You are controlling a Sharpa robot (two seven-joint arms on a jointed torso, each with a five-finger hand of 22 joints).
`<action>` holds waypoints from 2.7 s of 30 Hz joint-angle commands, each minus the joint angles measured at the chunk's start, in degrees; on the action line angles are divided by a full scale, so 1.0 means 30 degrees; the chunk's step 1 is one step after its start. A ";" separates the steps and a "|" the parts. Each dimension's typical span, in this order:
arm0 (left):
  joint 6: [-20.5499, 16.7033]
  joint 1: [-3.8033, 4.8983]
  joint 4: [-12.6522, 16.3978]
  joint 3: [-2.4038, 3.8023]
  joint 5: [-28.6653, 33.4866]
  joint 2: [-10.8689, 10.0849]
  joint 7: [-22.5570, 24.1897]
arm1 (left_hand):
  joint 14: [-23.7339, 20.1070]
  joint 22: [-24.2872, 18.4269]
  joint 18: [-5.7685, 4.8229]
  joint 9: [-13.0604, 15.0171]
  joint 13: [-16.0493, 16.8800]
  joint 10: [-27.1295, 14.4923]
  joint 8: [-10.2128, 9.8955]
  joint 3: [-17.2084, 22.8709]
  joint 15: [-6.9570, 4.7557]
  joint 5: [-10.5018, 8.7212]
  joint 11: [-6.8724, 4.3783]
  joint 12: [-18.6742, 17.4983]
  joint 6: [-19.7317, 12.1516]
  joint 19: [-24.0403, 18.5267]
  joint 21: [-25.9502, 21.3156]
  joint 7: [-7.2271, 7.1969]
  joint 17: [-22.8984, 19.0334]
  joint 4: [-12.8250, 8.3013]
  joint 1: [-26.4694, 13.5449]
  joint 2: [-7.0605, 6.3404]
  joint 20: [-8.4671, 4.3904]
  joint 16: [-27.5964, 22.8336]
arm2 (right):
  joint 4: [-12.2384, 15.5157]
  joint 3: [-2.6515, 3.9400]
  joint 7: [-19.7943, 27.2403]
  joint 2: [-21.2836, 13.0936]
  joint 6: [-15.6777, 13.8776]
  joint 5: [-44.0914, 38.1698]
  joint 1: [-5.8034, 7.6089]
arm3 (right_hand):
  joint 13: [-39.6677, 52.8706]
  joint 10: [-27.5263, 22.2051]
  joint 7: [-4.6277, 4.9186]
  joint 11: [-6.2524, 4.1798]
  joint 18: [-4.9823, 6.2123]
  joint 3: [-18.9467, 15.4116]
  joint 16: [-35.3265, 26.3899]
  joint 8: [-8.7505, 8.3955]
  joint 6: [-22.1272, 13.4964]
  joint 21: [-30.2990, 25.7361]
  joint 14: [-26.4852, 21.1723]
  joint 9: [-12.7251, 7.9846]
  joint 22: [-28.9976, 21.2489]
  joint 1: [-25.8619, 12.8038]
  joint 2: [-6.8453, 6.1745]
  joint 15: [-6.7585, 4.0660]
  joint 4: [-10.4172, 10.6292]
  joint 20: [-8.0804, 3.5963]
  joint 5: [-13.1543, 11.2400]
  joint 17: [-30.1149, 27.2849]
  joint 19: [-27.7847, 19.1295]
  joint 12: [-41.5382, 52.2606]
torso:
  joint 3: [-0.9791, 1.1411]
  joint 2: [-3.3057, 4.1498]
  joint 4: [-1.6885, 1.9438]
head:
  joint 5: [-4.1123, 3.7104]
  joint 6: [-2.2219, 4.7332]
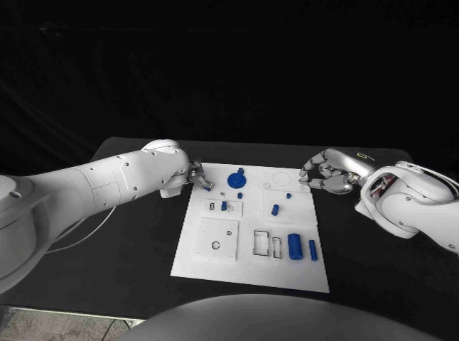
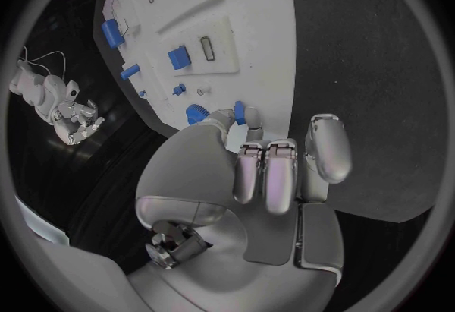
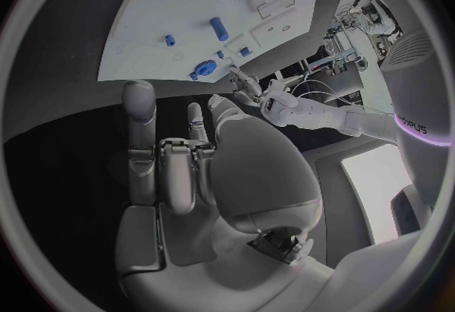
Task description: Assemble the parts on the task board
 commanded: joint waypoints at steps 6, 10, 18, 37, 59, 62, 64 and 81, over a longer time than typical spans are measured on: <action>-0.1341 0.0227 0.2803 0.0031 0.0892 -0.1579 -0.0726 | 0.1975 0.2493 0.0121 0.0241 0.5029 0.1997 -0.0109 0.0259 -0.0112 0.0195 -0.0136 -0.0026 0.0084 0.0131 0.0015 -0.0022 0.5030 0.0014 0.0157 -0.0115 -0.0108 0.0046 | -0.0042 0.0002 -0.0145 -0.0082 0.0223 0.0044 -0.0008 | 0.4819 0.1759 -0.0003 0.0096 0.0238 0.0124 -0.0140 -0.0106 0.0133 -0.0069 0.1449 0.0017 -0.0003 -0.0011 0.0143 0.0108 0.0015 0.0009 0.0132 0.2845 -0.0074 -0.0086 | 0.0002 -0.0017 0.0016 | 0.0093 0.0003; -0.1870 0.0422 0.4518 0.0033 0.0819 -0.2553 -0.1048 | 0.1975 0.2496 0.0124 0.0232 0.5029 0.1997 -0.0136 0.0302 -0.0119 0.0176 -0.0138 -0.0026 0.0097 0.0131 0.0004 -0.0019 0.5030 0.0025 0.0137 -0.0197 -0.0113 0.0046 | -0.0078 -0.0001 -0.0161 -0.0077 0.0219 0.0055 -0.0013 | 0.4799 0.1738 -0.0003 0.0095 0.0241 0.0127 -0.0147 -0.0110 0.0130 -0.0088 0.1447 0.0016 -0.0010 -0.0010 0.0143 0.0107 0.0014 0.0009 0.0147 0.2836 -0.0079 -0.0110 | 0.0006 -0.0043 0.0021 | 0.0170 0.0003; -0.3007 0.0513 0.7089 -0.0123 0.0810 -0.3819 -0.2285 | 0.1975 0.2473 0.0150 0.0237 0.5029 0.1997 -0.0204 0.0541 -0.0117 -0.0200 -0.0131 -0.0026 0.0171 0.0045 -0.0113 -0.0007 0.5030 0.0180 -0.0001 -0.0273 -0.0122 0.0046 | -0.0074 -0.0017 -0.0189 -0.0070 0.0222 0.0063 -0.0059 | 0.4737 0.1674 -0.0011 0.0090 0.0247 0.0148 -0.0155 -0.0119 0.0125 -0.0138 0.1443 0.0016 -0.0026 0.0014 0.0139 0.0105 -0.0007 0.0009 0.0207 0.2827 -0.0092 -0.0181 | -0.0010 -0.0029 -0.0012 | 0.0263 0.0003; -0.3981 0.0002 0.8181 -0.0492 -0.0161 -0.4149 -0.2455 | 0.1975 0.2555 0.0130 0.0297 0.5029 0.1997 -0.0250 0.1031 -0.0148 -0.0306 -0.0166 -0.0026 0.0161 0.0146 -0.0059 -0.0042 0.5030 0.0034 0.0209 -0.0324 -0.0143 0.0046 | 0.0041 -0.0030 -0.0229 -0.0224 0.0206 0.0122 -0.0081 | 0.4714 0.1649 -0.0016 0.0083 0.0249 0.0201 -0.0170 -0.0132 0.0135 -0.0165 0.1437 0.0021 -0.0012 0.0083 0.0114 0.0099 -0.0073 0.0005 0.0368 0.2810 -0.0099 -0.0208 | 0.0003 0.0000 -0.0021 | 0.0254 0.0003; -0.3619 -0.0557 0.8573 -0.0596 -0.0286 -0.4195 -0.2187 | 0.1975 0.2552 0.0140 0.0317 0.5029 0.1997 -0.0262 0.1201 -0.0154 -0.0418 -0.0165 -0.0026 0.0161 0.0123 -0.0100 -0.0032 0.5030 0.0007 0.0230 -0.0359 -0.0151 0.0046 | -0.0007 -0.0032 -0.0270 -0.0241 0.0262 0.0345 -0.0119 | 0.4706 0.1641 -0.0016 0.0081 0.0255 0.0269 -0.0180 -0.0139 0.0154 -0.0229 0.1432 0.0029 -0.0018 0.0162 0.0107 0.0097 -0.0146 0.0002 0.0544 0.2798 -0.0110 -0.0218 | 0.0003 0.0008 0.0003 | 0.0281 0.0003; -0.3668 -0.0609 0.8569 -0.0598 -0.0286 -0.4175 -0.2063 | 0.1975 0.2551 0.0141 0.0319 0.5029 0.1997 -0.0264 0.1210 -0.0154 -0.0437 -0.0163 -0.0026 0.0160 0.0119 -0.0106 -0.0028 0.5030 0.0008 0.0222 -0.0373 -0.0152 0.0046 | -0.0018 -0.0032 -0.0276 -0.0223 0.0270 0.0369 -0.0123 | 0.4707 0.1641 -0.0013 0.0083 0.0259 0.0282 -0.0175 -0.0145 0.0150 -0.0257 0.1433 0.0029 -0.0027 0.0176 0.0104 0.0097 -0.0161 0.0001 0.0577 0.2804 -0.0116 -0.0217 | -0.0003 0.0015 -0.0006 | 0.0283 0.0003; -0.3747 -0.0626 0.8560 -0.0597 -0.0289 -0.4155 -0.1969 | 0.1975 0.2557 0.0140 0.0323 0.5029 0.1997 -0.0266 0.1224 -0.0153 -0.0465 -0.0160 -0.0026 0.0161 0.0126 -0.0102 -0.0023 0.5030 0.0014 0.0206 -0.0395 -0.0153 0.0046 | -0.0022 -0.0032 -0.0280 -0.0216 0.0281 0.0380 -0.0125 | 0.4707 0.1641 -0.0013 0.0083 0.0259 0.0282 -0.0175 -0.0145 0.0150 -0.0257 0.1433 0.0029 -0.0027 0.0176 0.0104 0.0097 -0.0161 0.0001 0.0577 0.2804 -0.0116 -0.0217 | -0.0003 0.0013 -0.0008 | 0.0304 0.0003; -0.3372 -0.0669 0.8338 -0.0597 -0.0359 -0.3988 -0.1614 | 0.1975 0.2696 0.0144 -0.0121 0.5029 0.1997 -0.0884 0.0049 0.0089 -0.7173 0.0137 -0.0026 0.0516 0.0115 -0.0335 0.0302 0.5030 0.1044 -0.2485 -0.0355 0.0037 0.0046 | -0.0085 -0.0032 -0.0363 -0.0148 0.0437 0.0420 -0.0144 | 0.4691 0.1626 -0.0008 0.0090 0.0263 0.0349 -0.0200 -0.0160 0.0148 -0.0306 0.1425 0.0032 -0.0028 0.0243 0.0111 0.0099 -0.0225 0.0000 0.0707 0.2774 -0.0124 -0.0235 | 0.0002 0.0010 -0.0014 | 0.0312 0.0003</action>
